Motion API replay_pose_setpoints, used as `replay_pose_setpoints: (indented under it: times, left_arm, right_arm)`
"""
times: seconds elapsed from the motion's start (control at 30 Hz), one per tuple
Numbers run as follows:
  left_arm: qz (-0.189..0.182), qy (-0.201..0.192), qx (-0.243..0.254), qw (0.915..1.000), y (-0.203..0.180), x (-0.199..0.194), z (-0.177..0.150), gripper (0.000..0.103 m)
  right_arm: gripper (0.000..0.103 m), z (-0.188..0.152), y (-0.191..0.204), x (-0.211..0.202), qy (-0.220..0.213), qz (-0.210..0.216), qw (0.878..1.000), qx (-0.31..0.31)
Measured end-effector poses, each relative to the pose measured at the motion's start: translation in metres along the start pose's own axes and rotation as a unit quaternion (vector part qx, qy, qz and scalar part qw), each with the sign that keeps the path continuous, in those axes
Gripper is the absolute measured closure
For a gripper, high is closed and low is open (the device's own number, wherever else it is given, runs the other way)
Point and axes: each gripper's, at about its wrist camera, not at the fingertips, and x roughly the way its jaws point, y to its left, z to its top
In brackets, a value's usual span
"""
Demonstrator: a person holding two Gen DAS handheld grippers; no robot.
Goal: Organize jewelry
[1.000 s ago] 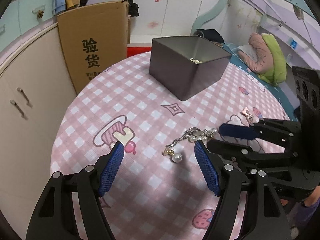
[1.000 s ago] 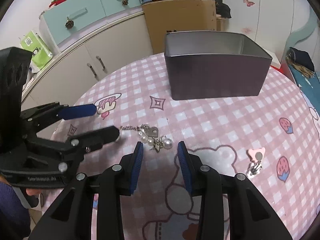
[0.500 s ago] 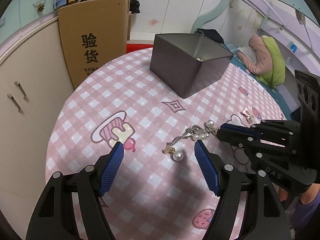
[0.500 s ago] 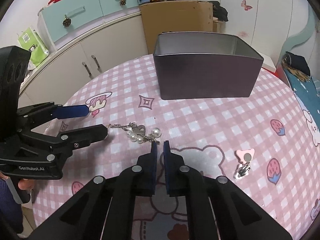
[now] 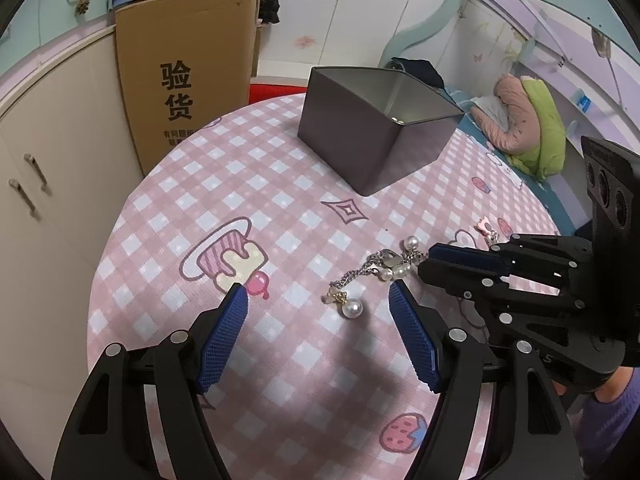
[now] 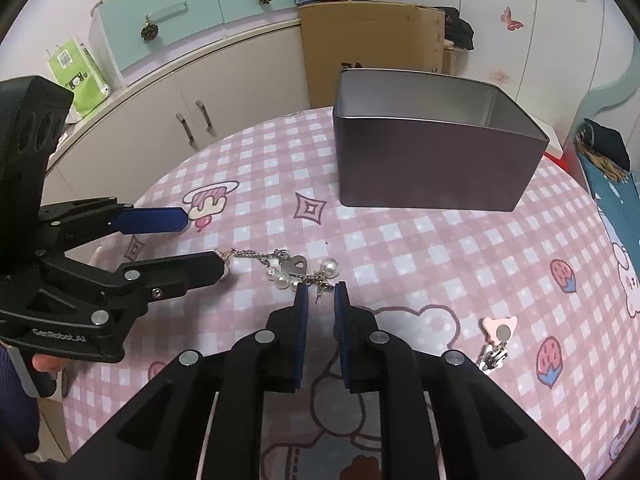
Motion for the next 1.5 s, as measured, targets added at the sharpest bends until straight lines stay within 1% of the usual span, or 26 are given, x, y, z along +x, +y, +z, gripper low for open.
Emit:
replay_pose_setpoints:
  times: [0.23,0.37,0.53,0.6,0.67,0.77,0.8,0.83,0.87,0.93,1.03,1.1,1.17,1.2,1.27,1.33,1.37,1.43,1.47,1.5]
  left_arm:
    - [-0.006,0.003,0.004,1.0000,0.000,0.000,0.000,0.032]
    - [-0.010,0.007,0.007,0.9999,-0.002,0.004,0.001,0.032]
    - [-0.012,0.007,0.018,0.9997,-0.012,0.010,0.003,0.032]
    - [0.001,0.004,0.026,0.9996,-0.017,0.013,0.003,0.032]
    - [0.019,0.003,0.046,0.9988,-0.026,0.016,0.003,0.033]
    - [0.034,0.003,0.068,0.9971,-0.035,0.021,0.003,0.033]
    - [0.043,0.003,0.079,0.9960,-0.038,0.023,0.002,0.034]
    - [0.059,0.002,0.091,0.9941,-0.041,0.025,0.003,0.039]
    - [0.073,0.002,0.102,0.9921,-0.045,0.027,0.003,0.041]
    - [0.066,0.004,0.099,0.9929,-0.045,0.027,0.005,0.043]
    - [0.054,0.007,0.083,0.9951,-0.039,0.025,0.007,0.043]
    - [0.048,0.005,0.073,0.9962,-0.035,0.024,0.007,0.043]
    - [0.047,0.004,0.075,0.9961,-0.034,0.023,0.007,0.043]
    - [0.040,0.005,0.073,0.9965,-0.035,0.022,0.006,0.043]
    - [0.012,0.007,0.063,0.9979,-0.036,0.020,0.006,0.042]
    - [-0.009,0.003,0.060,0.9982,-0.039,0.017,0.007,0.042]
    - [-0.015,0.000,0.063,0.9979,-0.043,0.016,0.007,0.042]
    - [-0.024,-0.004,0.069,0.9973,-0.049,0.014,0.007,0.042]
    - [-0.030,-0.006,0.071,0.9970,-0.052,0.012,0.008,0.042]
    - [-0.032,-0.007,0.072,0.9968,-0.054,0.013,0.008,0.042]
  right_arm:
    - [0.089,0.006,0.002,0.006,0.001,0.000,1.000,-0.009]
    - [0.095,0.005,0.002,0.004,0.003,0.002,1.000,-0.012]
    - [0.096,-0.002,-0.004,-0.009,-0.007,0.000,1.000,-0.003]
    - [0.096,-0.005,-0.011,-0.017,-0.013,0.003,1.000,0.011]
    - [0.096,-0.007,-0.016,-0.023,-0.018,0.010,0.999,0.024]
    - [0.096,-0.008,-0.022,-0.029,-0.021,0.017,0.999,0.038]
    - [0.096,-0.009,-0.024,-0.030,-0.023,0.018,0.999,0.042]
    - [0.096,-0.010,-0.026,-0.032,-0.022,0.018,0.998,0.047]
    - [0.096,-0.010,-0.027,-0.033,-0.023,0.020,0.998,0.051]
    - [0.096,-0.012,-0.028,-0.035,-0.019,0.018,0.998,0.052]
    - [0.096,-0.012,-0.028,-0.039,-0.007,-0.004,0.999,0.038]
    - [0.096,-0.011,-0.026,-0.049,-0.011,-0.002,1.000,0.027]
    - [0.096,-0.009,-0.028,-0.058,-0.018,-0.005,1.000,0.021]
    - [0.096,-0.008,-0.029,-0.062,-0.020,-0.006,1.000,0.022]
    - [0.096,-0.007,-0.034,-0.066,-0.023,-0.008,0.999,0.026]
    - [0.096,-0.008,-0.039,-0.070,-0.026,0.004,0.999,0.039]
    - [0.096,-0.008,-0.041,-0.069,-0.026,0.011,0.999,0.046]
    - [0.096,-0.009,-0.048,-0.072,-0.030,0.043,0.996,0.068]
    - [0.096,-0.009,-0.047,-0.075,-0.033,0.042,0.996,0.069]
    - [0.096,-0.009,-0.048,-0.079,-0.037,0.052,0.995,0.071]
